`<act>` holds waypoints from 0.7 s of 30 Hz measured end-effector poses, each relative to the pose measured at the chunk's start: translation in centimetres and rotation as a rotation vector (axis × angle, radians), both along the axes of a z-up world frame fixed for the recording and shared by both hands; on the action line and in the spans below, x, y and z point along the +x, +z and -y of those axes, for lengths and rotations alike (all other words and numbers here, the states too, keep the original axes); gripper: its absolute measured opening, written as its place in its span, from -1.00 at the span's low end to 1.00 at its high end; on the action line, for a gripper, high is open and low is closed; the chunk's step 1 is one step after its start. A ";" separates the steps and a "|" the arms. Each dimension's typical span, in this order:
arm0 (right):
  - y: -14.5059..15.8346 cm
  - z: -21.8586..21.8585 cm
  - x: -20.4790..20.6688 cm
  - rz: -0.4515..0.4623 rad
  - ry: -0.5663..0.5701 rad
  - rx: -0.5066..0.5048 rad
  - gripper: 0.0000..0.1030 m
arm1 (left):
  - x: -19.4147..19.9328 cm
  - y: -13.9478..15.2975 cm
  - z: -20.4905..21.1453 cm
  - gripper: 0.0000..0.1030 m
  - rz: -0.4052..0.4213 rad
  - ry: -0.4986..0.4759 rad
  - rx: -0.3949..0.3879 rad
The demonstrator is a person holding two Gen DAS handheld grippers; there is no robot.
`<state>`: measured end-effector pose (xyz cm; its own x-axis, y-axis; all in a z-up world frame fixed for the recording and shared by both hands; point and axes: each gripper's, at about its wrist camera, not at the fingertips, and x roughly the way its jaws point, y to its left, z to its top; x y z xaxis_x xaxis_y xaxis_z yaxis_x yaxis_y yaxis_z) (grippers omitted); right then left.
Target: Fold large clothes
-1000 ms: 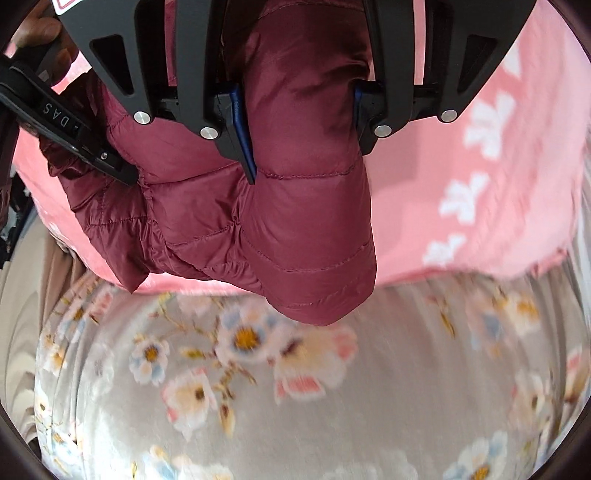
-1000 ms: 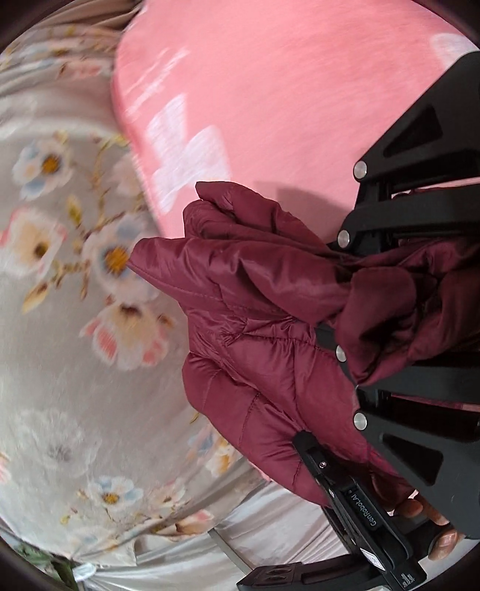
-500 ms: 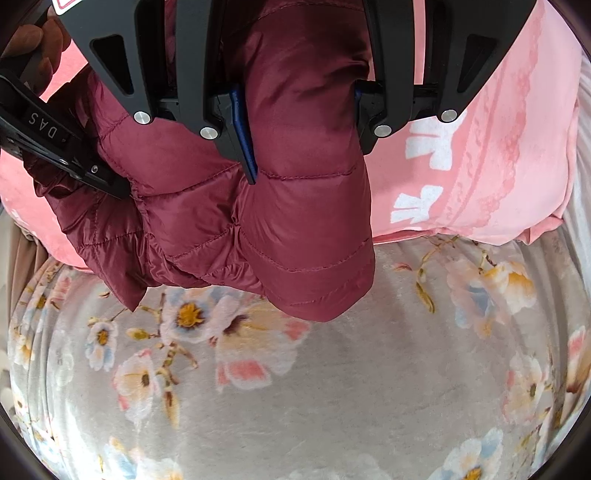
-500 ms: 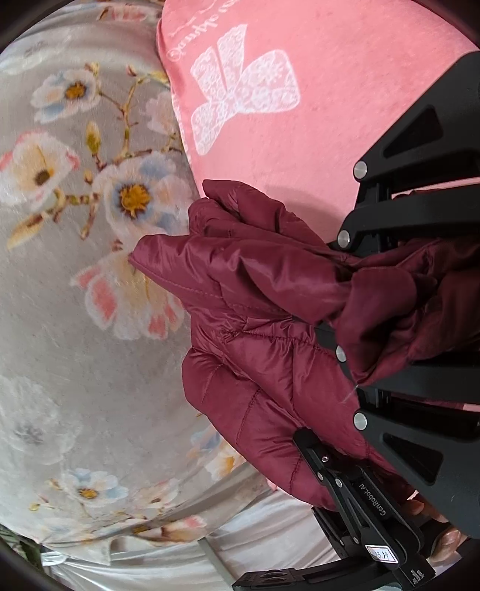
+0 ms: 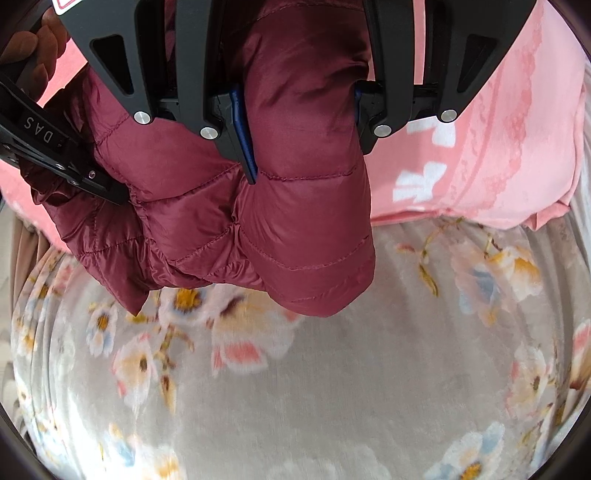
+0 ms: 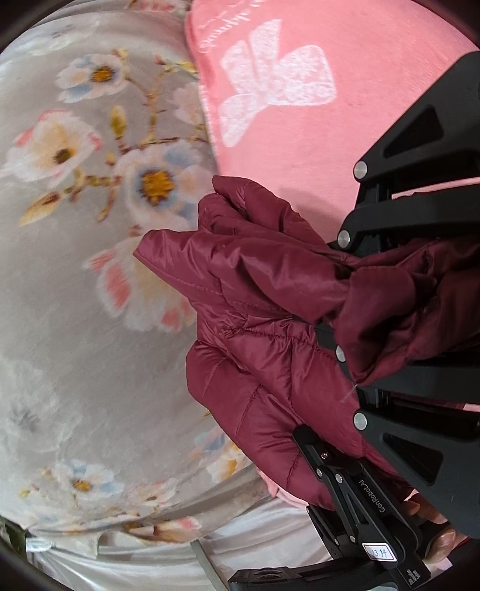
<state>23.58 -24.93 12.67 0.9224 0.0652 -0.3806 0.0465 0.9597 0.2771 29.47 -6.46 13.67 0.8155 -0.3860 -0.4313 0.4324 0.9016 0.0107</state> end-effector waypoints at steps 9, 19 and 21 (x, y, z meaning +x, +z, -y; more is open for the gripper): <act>2.7 -0.6 0.3 0.060 0.017 -0.014 -0.69 | -0.6 2.8 -1.3 -0.27 0.079 -0.009 -0.067; -8.7 -1.1 4.2 -0.236 0.049 0.085 -0.66 | 3.8 -7.7 -2.4 -0.24 -0.188 0.014 -0.011; -11.3 -0.9 4.1 -0.275 0.042 0.113 -0.41 | 4.2 -10.7 -2.4 -0.04 -0.223 0.052 0.043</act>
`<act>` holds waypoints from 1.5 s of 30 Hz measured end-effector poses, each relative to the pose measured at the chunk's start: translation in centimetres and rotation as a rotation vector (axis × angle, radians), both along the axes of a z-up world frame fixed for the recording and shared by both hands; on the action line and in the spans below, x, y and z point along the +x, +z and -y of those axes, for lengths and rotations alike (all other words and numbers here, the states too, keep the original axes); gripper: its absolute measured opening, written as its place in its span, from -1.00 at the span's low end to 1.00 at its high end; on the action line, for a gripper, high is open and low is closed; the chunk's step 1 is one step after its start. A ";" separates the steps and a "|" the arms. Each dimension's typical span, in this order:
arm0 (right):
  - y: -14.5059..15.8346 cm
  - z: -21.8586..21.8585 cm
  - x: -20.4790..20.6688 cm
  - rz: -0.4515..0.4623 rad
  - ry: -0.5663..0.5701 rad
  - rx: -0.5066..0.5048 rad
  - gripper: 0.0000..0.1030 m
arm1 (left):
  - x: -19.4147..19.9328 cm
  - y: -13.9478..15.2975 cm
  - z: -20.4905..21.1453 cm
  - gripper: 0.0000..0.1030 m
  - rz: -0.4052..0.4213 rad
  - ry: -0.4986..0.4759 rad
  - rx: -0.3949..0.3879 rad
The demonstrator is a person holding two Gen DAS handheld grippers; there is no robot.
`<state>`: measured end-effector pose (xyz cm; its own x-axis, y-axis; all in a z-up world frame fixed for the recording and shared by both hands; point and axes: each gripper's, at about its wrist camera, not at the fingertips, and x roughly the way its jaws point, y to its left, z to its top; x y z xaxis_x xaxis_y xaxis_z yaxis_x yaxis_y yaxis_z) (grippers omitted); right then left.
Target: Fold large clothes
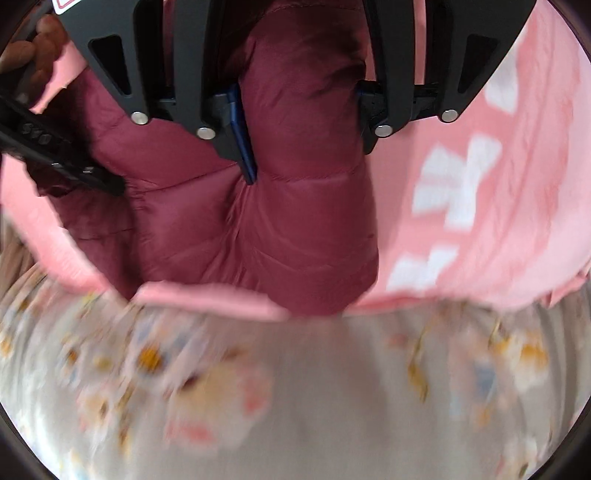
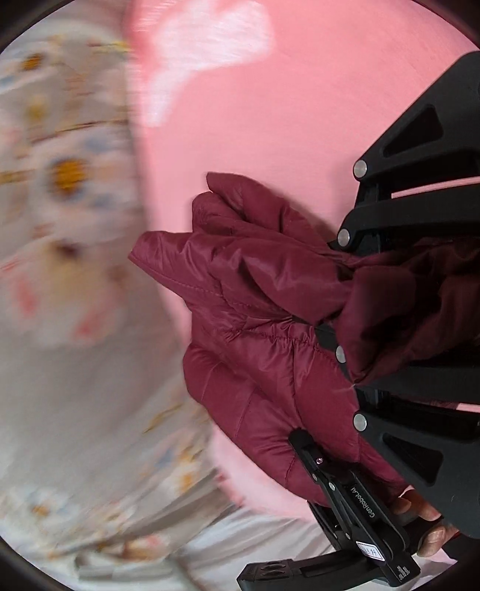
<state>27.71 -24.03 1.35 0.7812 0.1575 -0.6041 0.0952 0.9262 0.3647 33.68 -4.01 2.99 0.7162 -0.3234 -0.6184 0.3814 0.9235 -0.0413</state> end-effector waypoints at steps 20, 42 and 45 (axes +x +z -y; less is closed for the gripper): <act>10.0 1.0 1.5 0.043 -0.131 -0.194 -0.25 | 2.7 9.1 1.1 0.33 0.025 0.254 0.112; -0.8 3.0 8.8 -0.061 -0.150 -0.160 -0.27 | 9.0 0.1 5.3 0.55 -0.042 0.276 0.082; -0.8 2.8 8.9 -0.064 -0.153 -0.175 -0.26 | 9.1 0.0 5.4 0.55 -0.041 0.279 0.079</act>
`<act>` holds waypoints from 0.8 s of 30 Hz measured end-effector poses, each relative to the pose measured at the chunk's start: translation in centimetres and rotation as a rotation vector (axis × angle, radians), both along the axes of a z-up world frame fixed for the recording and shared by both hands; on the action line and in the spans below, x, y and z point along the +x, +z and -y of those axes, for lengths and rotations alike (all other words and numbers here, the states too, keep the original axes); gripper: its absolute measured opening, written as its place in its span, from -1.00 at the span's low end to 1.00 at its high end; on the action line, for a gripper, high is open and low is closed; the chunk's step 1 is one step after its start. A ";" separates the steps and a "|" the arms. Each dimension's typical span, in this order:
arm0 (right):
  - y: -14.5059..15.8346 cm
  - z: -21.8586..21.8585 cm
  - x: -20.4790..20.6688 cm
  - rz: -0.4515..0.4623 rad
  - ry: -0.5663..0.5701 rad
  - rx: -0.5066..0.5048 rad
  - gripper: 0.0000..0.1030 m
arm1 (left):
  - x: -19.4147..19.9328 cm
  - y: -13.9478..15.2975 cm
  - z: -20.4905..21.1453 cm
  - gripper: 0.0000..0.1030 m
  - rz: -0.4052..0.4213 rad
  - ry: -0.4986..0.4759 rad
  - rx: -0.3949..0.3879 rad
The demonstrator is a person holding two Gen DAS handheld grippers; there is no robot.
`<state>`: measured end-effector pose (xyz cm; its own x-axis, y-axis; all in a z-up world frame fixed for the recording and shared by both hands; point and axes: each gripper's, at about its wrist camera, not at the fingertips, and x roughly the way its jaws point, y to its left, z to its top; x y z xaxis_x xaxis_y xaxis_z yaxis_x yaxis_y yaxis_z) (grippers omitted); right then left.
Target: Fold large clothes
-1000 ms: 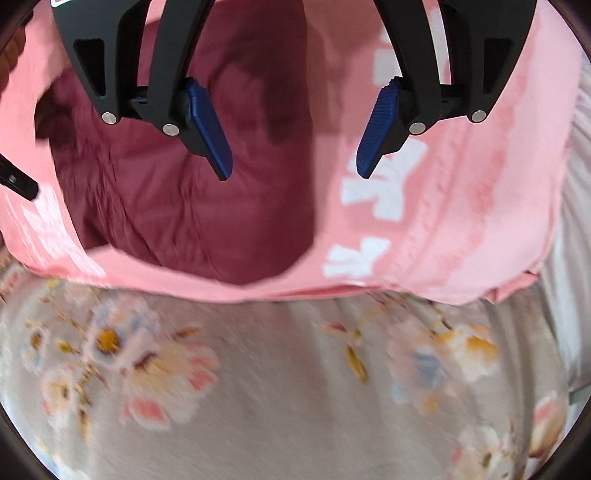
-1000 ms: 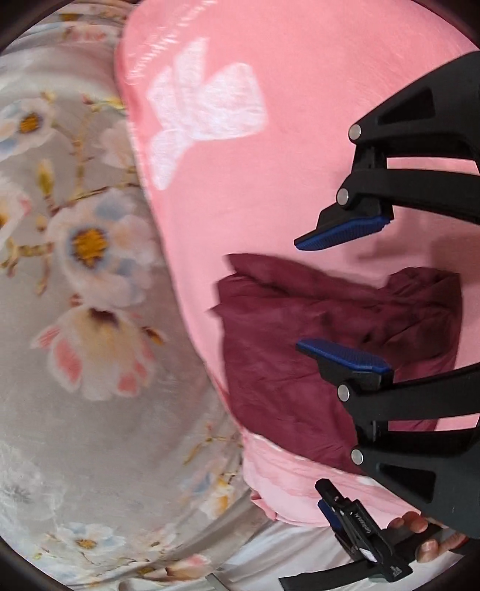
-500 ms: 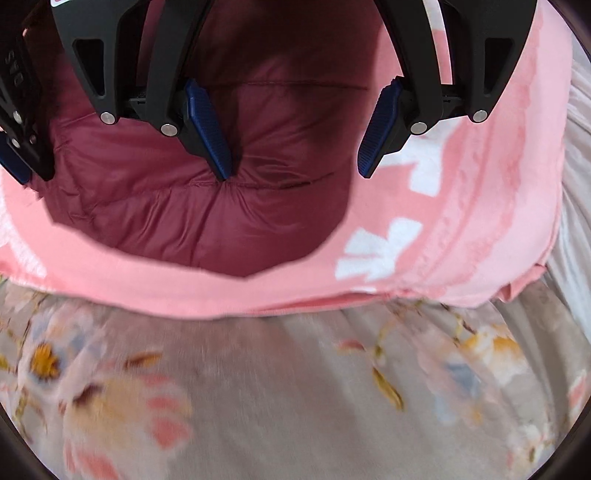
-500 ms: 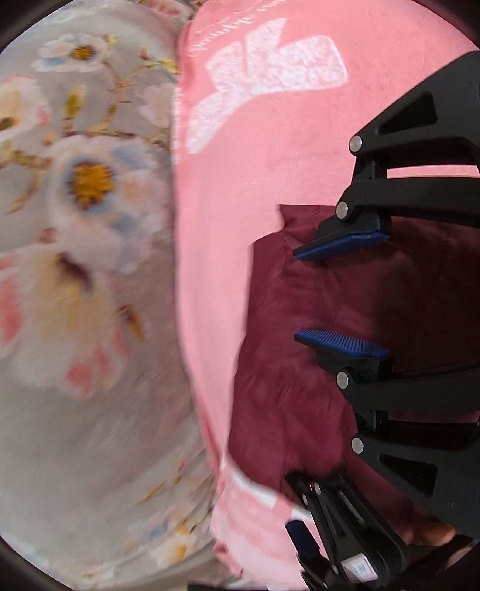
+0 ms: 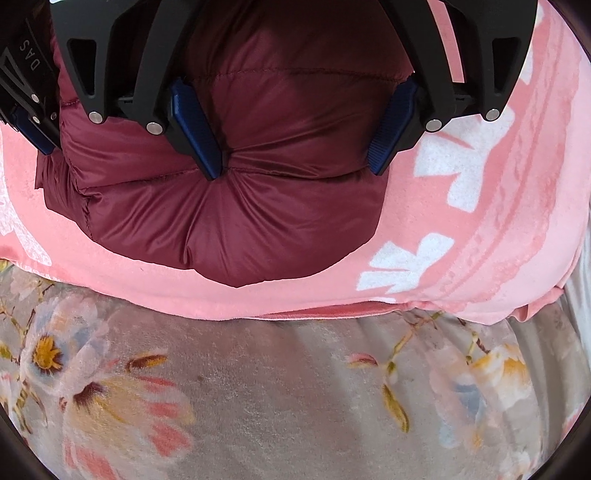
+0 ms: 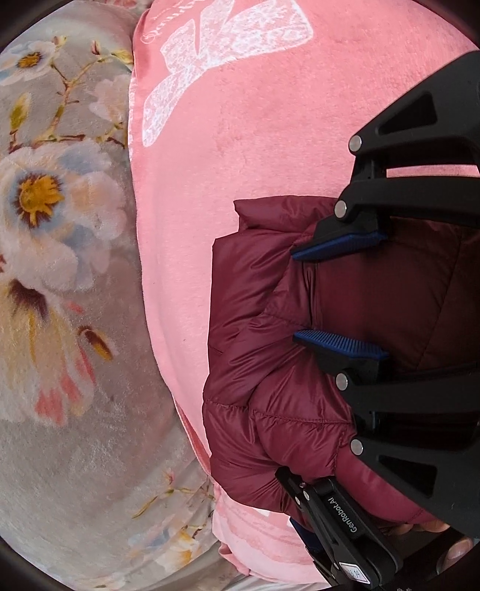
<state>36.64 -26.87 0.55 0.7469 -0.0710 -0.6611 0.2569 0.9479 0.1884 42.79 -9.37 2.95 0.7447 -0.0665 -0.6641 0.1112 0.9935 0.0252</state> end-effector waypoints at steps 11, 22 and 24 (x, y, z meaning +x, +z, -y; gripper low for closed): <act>0.0 0.0 0.1 0.002 -0.003 -0.016 -0.26 | -0.3 0.0 0.6 0.55 0.024 0.015 0.043; 3.2 -3.1 -8.2 -0.026 0.083 -0.166 -0.04 | -7.8 2.9 -0.5 0.63 0.051 -0.037 0.207; 1.8 -3.5 -9.6 -0.060 0.087 -0.186 -0.04 | -9.8 2.4 -1.3 0.63 0.023 -0.034 0.209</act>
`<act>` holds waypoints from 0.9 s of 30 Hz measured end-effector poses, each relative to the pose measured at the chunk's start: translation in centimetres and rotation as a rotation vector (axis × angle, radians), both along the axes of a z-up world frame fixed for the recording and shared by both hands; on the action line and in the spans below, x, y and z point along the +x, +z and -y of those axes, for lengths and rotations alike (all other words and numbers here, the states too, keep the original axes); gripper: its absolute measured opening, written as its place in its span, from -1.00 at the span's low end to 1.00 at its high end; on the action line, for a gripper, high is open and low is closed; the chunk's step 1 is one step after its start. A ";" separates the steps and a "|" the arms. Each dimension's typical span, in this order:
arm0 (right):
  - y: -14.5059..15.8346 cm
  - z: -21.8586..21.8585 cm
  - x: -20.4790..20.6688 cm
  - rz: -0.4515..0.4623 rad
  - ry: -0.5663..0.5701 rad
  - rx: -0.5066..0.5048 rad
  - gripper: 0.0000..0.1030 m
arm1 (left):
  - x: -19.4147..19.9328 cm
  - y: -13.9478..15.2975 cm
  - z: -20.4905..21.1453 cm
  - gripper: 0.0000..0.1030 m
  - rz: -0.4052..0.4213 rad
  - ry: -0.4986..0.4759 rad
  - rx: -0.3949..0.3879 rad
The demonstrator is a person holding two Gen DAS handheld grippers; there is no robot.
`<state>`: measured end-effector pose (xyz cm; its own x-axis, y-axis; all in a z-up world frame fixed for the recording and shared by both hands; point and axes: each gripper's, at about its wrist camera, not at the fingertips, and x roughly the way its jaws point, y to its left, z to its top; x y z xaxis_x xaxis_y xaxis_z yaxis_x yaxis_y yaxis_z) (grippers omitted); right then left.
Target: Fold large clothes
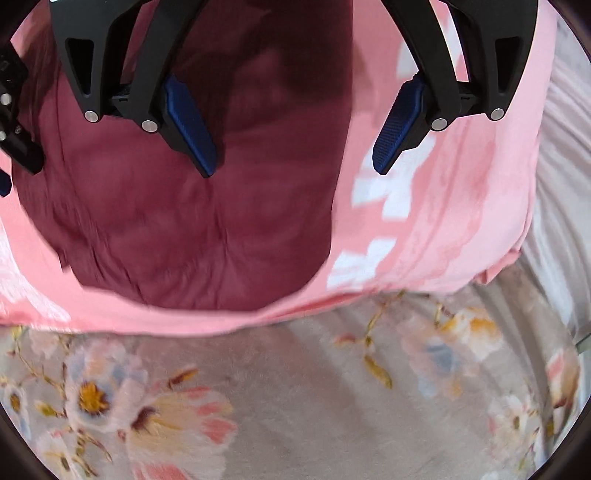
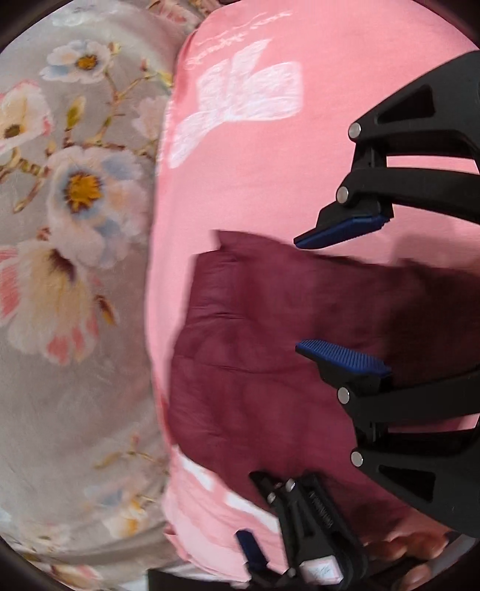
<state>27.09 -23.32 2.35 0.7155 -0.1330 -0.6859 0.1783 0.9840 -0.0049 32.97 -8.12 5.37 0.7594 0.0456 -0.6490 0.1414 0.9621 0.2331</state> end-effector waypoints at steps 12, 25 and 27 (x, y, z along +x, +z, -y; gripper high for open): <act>-1.3 -0.1 -4.5 -0.057 -0.053 0.026 0.12 | -4.7 -2.1 -3.0 0.65 -0.076 0.065 -0.016; -1.1 -1.1 -9.8 -0.081 -0.083 -0.028 0.13 | -9.3 -1.5 -5.0 0.66 -0.092 0.094 -0.022; -1.1 -1.4 -11.1 -0.076 -0.082 -0.024 0.15 | -10.3 -1.3 -5.0 0.65 -0.088 0.091 -0.028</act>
